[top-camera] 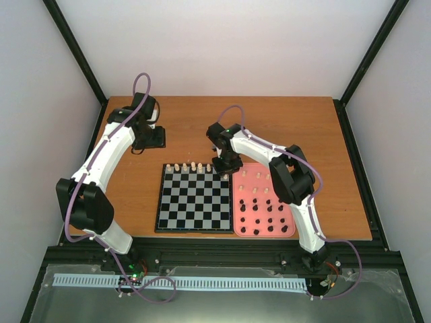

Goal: Set up the chess pieces on the board
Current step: Place the chess piece on the chessboard, then pick up the chess piece from the storage box.

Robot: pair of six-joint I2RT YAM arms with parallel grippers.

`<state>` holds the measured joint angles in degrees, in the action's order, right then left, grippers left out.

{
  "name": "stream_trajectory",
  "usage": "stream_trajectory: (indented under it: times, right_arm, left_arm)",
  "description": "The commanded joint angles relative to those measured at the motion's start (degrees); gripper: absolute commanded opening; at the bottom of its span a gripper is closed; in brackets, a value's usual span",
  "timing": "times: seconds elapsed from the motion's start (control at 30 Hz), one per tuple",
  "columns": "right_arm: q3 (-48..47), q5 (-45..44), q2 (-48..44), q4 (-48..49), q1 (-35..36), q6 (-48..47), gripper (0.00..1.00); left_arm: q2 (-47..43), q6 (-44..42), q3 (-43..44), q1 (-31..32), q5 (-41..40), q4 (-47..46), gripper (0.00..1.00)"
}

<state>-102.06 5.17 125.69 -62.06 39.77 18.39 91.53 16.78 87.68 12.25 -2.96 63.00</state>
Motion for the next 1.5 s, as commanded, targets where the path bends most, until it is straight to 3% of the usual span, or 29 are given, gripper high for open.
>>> stream_trajectory:
  times: [0.0,0.33,0.6,0.9,1.17,1.47]
  right_arm:
    - [-1.38,0.12,-2.48,0.21,0.57,-0.16,0.36]
    - [-1.02,-4.76,-14.45,-4.95,-0.08,0.09,0.49]
    - [5.78,-7.71,-21.51,-4.44,-9.96,1.04,0.49]
    - [16.06,-8.92,-22.56,0.41,-20.98,0.35,0.49]
    - [21.06,-7.39,-22.16,2.46,-22.13,-0.88,0.48]
    - [25.48,-6.66,-21.75,5.42,-23.78,-1.74,0.48]
  left_arm:
    - [-1.19,-0.32,0.45,-0.26,0.56,-0.24,0.62]
    - [-0.74,-0.54,5.72,1.39,3.38,0.65,0.65]
    - [4.71,-1.12,13.61,17.84,5.60,0.02,0.64]
    - [20.23,-2.98,26.21,31.81,9.18,0.75,0.60]
    - [29.62,-4.99,28.55,34.64,12.69,0.30,0.51]
    - [36.10,-5.47,28.88,36.62,12.68,-1.37,0.51]
